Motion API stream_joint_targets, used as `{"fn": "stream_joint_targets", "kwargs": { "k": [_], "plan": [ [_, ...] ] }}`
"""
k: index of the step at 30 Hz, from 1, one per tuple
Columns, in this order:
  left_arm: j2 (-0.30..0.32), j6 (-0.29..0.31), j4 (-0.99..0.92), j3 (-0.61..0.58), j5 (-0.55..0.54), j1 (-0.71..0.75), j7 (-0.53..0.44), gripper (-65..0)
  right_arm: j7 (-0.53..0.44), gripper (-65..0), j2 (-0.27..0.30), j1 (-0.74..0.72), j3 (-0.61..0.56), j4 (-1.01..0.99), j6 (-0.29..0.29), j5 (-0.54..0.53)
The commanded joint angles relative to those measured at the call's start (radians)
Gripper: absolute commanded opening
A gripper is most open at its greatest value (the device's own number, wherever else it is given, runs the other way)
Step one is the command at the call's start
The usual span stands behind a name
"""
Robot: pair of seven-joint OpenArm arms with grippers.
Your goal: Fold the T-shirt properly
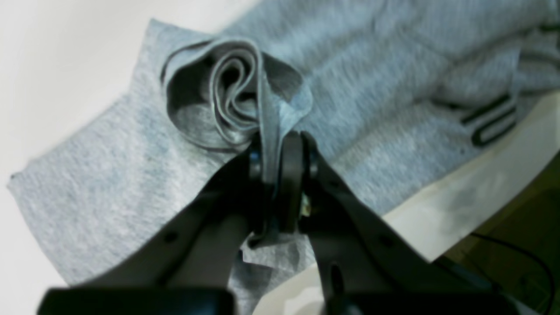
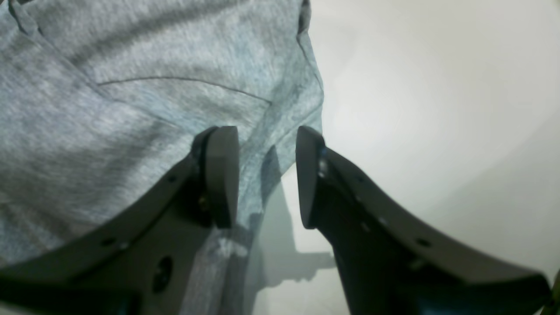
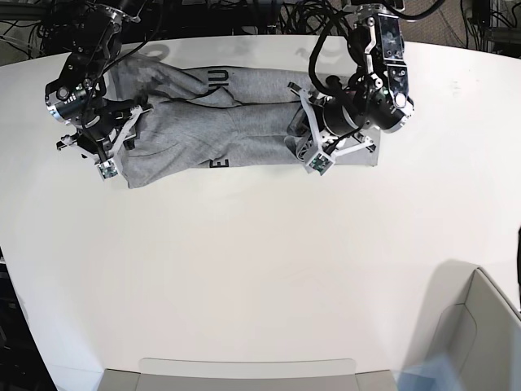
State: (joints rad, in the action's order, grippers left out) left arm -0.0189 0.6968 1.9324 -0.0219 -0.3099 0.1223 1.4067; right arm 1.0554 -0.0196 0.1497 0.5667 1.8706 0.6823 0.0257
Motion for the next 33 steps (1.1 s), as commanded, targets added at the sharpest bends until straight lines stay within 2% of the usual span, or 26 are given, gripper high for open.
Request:
{"fn": "stream_joint_targets", "kwargs": {
  "k": [1, 3, 5, 20, 22, 24, 27, 30, 33],
  "plan": [
    [-0.002, 0.001, 0.020, -0.005, -0.013, -0.005, -0.010, -55.4, -0.013, -43.0, 0.008, -0.011, 0.000, 0.014, 0.016, -0.008],
    [-0.002, 0.001, 0.025, 0.003, -0.013, -0.003, -0.010, -42.7, -0.013, -43.0, 0.008, -0.011, -0.001, 0.014, 0.016, -0.008],
    [-0.002, 0.001, 0.031, 0.003, -0.011, -0.002, -0.010, -38.3, -0.013, -43.0, 0.008, -0.011, -0.001, 0.014, 0.016, -0.007],
    [0.000, 0.001, 0.035, -0.003, -0.015, -0.003, -0.010, -38.9, -0.013, -43.0, 0.010, -0.015, -0.001, 0.014, 0.016, -0.007],
    [-0.003, 0.001, 0.100, 0.006, -0.033, 0.000, -0.010, -39.2, -0.013, -43.0, 0.010, -0.017, -0.001, 0.014, 0.016, -0.007],
    [-0.002, 0.001, 0.112, 0.010, -0.153, -0.002, -0.010, -42.4, -0.013, -43.0, 0.010, -0.019, 0.000, 0.014, 0.016, -0.007],
    [0.000, 0.001, 0.108, 0.064, -0.321, -0.006, -0.010, -50.6, -0.013, -43.0, 0.010, -0.019, 0.000, 0.017, 0.016, -0.007],
    [0.000, 0.001, 0.094, 0.181, -0.318, -0.008, -0.010, -57.3, -0.013, -43.0, 0.010, -0.020, 0.003, 0.017, 0.016, -0.007],
    [0.012, 0.001, 0.080, 0.307, -0.234, -0.006, -0.010, -63.2, -0.013, -43.0, 0.011, -0.020, 0.005, 0.017, 0.016, -0.007]
  ]
}}
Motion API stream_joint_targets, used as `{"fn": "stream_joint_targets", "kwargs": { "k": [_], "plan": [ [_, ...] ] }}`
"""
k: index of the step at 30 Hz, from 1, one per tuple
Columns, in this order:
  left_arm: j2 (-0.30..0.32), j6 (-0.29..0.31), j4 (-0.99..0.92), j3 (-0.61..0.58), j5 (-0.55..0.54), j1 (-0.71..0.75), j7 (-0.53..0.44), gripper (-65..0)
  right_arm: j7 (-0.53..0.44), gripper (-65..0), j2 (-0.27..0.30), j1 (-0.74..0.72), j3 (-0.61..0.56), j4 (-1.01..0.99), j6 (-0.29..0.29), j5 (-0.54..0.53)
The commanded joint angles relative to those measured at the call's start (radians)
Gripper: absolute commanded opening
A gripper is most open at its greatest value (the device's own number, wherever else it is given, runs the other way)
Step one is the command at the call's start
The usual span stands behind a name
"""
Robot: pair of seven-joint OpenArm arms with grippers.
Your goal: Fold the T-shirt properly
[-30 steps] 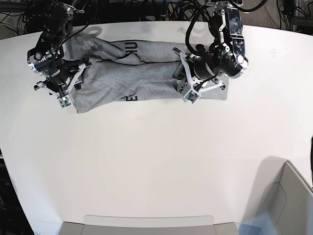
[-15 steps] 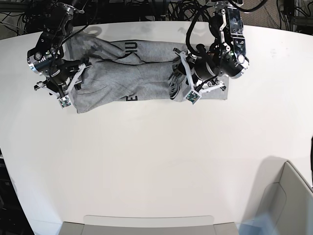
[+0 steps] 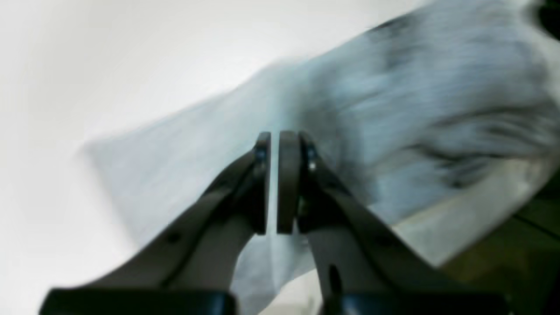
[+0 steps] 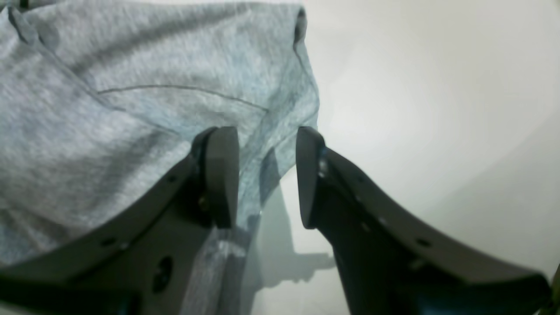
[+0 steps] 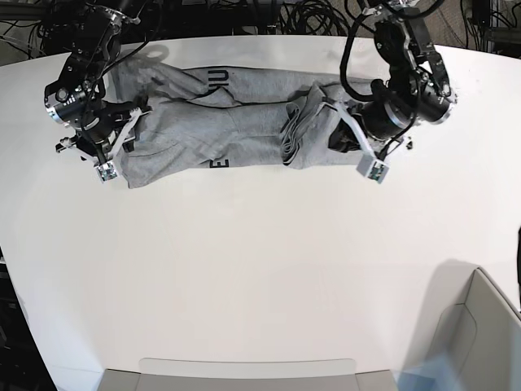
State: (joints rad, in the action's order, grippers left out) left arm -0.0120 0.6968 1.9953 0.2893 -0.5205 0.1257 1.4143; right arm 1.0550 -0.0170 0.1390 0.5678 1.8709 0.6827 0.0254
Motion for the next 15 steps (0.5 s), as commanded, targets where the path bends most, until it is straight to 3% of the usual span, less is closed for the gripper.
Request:
{"fn": "stream_joint_targets", "kwargs": {
  "k": [1, 5, 11, 15],
  "plan": [
    [0.014, 0.001, 0.015, 0.006, 0.007, -0.010, -0.018, -64.6, -0.012, -43.0, 0.016, -0.009, 0.004, 0.017, 0.015, -0.006],
    [0.068, 0.001, -0.024, -0.100, 0.038, -0.004, -0.018, -65.0, -0.012, -43.0, 0.018, -0.009, 0.001, 0.017, 0.015, -0.008],
    [0.074, 0.001, -0.202, -0.258, 0.038, -0.004, -0.018, -65.0, -0.012, -43.0, 0.021, -0.009, 0.004, 0.019, 0.015, -0.008],
    [0.070, 0.001, -0.190, -0.345, 0.032, -0.002, -0.018, -65.0, -0.012, -43.0, 0.022, -0.011, 0.005, 0.020, 0.015, -0.009]
  ]
}}
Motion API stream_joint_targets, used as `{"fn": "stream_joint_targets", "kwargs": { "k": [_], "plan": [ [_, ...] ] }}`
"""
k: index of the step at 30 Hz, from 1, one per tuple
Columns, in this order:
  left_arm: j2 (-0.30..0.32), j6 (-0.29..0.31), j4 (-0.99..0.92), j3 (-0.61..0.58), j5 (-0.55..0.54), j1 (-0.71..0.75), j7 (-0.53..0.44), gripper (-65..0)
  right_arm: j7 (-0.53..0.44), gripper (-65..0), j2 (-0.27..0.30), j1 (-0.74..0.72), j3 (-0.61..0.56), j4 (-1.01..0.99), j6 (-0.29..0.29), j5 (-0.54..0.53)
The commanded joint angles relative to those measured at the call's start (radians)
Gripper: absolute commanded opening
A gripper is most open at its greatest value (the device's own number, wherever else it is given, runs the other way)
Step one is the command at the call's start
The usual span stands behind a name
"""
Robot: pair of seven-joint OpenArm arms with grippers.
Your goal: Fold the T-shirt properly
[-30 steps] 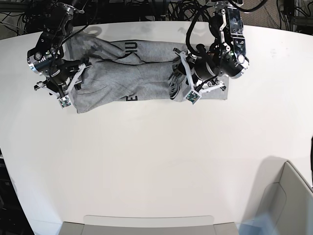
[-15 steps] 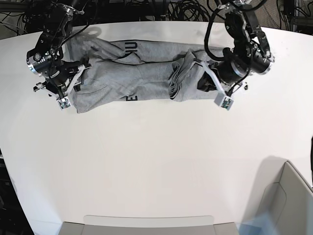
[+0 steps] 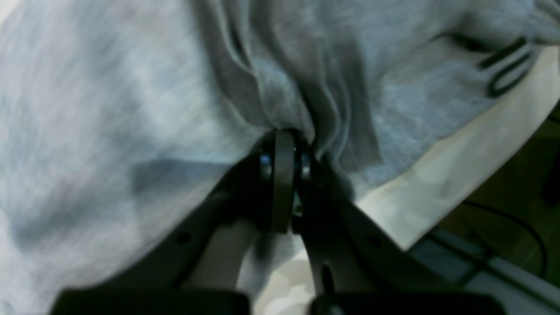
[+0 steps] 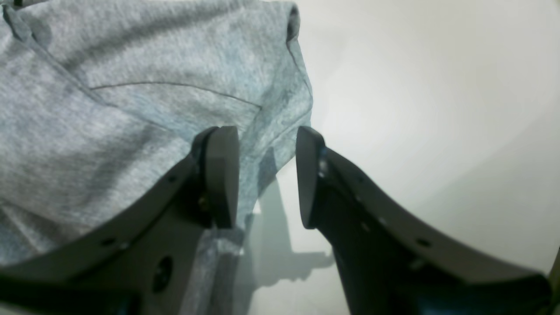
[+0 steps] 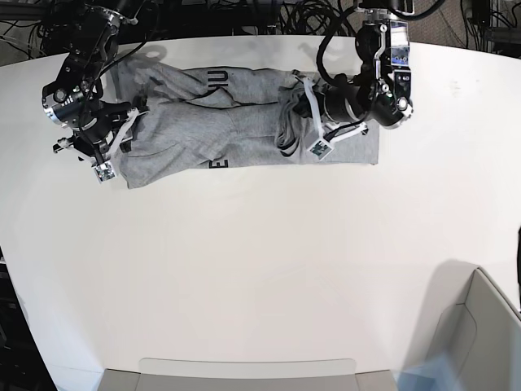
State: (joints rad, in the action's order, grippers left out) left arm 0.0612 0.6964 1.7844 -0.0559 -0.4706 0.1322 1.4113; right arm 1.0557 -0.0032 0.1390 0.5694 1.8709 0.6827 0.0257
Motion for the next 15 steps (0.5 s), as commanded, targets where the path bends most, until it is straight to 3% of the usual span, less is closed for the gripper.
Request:
{"fn": "stream_joint_targets", "kwargs": {
  "k": [1, 7, 11, 13, 15],
  "plan": [
    [-0.005, 0.002, 0.047, -0.020, -0.018, -0.006, -0.015, -65.0, -0.013, -43.0, 0.009, -0.012, 0.004, 0.020, 0.015, -0.010],
    [-0.028, 0.002, 0.133, -0.111, -0.018, 0.019, -0.015, -65.0, -0.013, -43.0, 0.004, -0.025, 0.002, 0.019, 0.015, -0.011],
    [-0.022, 0.002, 0.145, -0.108, -0.018, 0.019, -0.015, -65.0, -0.013, -43.0, 0.004, -0.039, 0.004, 0.019, 0.015, -0.013],
    [-0.010, 0.002, 0.185, -0.022, -0.017, 0.019, -0.015, -65.0, -0.012, -42.8, 0.009, -0.040, 0.010, 0.023, 0.015, -0.050],
    [-0.007, 0.002, 0.213, 0.074, -0.018, 0.019, -0.015, -65.0, -0.004, -42.6, 0.009, -0.046, 0.096, 0.032, 0.015, -0.165]
  ]
}}
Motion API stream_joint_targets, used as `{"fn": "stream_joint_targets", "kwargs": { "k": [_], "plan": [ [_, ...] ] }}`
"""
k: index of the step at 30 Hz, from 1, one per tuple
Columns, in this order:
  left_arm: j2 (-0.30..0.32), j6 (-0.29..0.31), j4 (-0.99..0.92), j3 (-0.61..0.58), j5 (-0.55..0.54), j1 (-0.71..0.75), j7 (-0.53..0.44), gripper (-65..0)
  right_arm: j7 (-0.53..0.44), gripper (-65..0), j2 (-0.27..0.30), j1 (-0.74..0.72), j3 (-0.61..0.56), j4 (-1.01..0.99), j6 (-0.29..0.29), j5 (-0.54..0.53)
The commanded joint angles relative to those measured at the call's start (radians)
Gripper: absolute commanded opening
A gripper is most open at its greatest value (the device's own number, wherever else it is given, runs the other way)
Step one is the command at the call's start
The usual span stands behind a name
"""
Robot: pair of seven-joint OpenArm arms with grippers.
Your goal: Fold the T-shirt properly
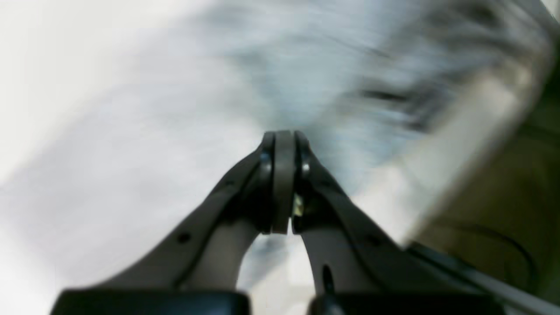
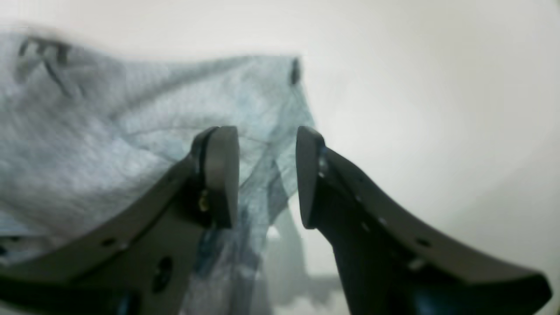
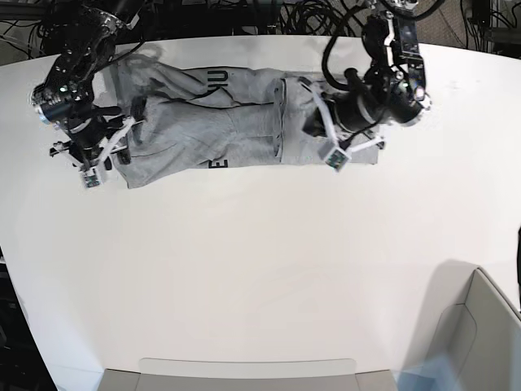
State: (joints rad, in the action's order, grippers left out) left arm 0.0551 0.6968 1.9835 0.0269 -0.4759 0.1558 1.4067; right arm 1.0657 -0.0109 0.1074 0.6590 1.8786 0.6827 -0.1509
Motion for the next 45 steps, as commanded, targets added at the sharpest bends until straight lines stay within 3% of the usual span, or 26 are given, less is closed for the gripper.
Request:
{"fn": "stream_joint_targets", "kwargs": {
  "k": [1, 3, 7, 14, 24, 28, 37, 39, 41, 45],
  "plan": [
    [-0.001, 0.001, 0.015, 0.026, -0.013, -0.005, -0.010, -65.0, -0.002, -42.6, 0.016, -0.018, 0.057, 0.029, 0.015, -0.052],
    [0.001, 0.001, 0.013, 0.066, -0.013, -0.005, -0.010, -65.0, 0.100, -42.5, 0.027, -0.027, 0.115, 0.029, 0.015, -0.140],
    [0.001, 0.001, 0.009, 0.066, -0.013, -0.002, -0.010, -65.0, 0.331, -42.6, 0.107, -0.039, 0.132, -0.001, 0.015, -0.283],
    [0.001, 0.001, 0.009, 0.066, -0.008, -0.002, -0.010, -65.0, 0.331, -42.7, 0.110, -0.036, 0.184, -0.205, 0.015, -0.416],
    [0.028, 0.001, 0.009, 0.066, -0.008, 0.003, -0.010, -65.0, 0.331, -42.8, 0.113, -0.036, 0.184, -0.448, 0.015, -0.421],
    [0.028, 0.001, 0.009, 0.066, -0.008, 0.001, -0.010, -65.0, 0.331, -42.8, 0.068, -0.036, 0.155, -0.498, 0.015, -0.421],
    [0.028, 0.001, 0.009, 0.074, -0.008, 0.001, -0.010, -65.0, 0.331, -43.6, 0.044, -0.013, 0.000, -0.495, 0.015, -0.416],
    [0.028, 0.001, 0.009, 0.074, -0.008, 0.001, -0.010, -65.0, 0.331, -50.6, 0.044, -0.016, -0.046, -0.495, 0.015, -0.416],
    [0.028, 0.001, 0.009, 0.075, -0.008, 0.001, -0.010, -65.0, 0.331, -63.6, 0.050, -0.018, -0.100, -0.495, 0.015, -0.402],
    [0.045, 0.001, 0.009, 0.077, -0.007, 0.003, -0.010, -65.0, 0.331, -65.0, 0.050, -0.050, -0.129, -0.494, 0.015, -0.332]
  ]
}}
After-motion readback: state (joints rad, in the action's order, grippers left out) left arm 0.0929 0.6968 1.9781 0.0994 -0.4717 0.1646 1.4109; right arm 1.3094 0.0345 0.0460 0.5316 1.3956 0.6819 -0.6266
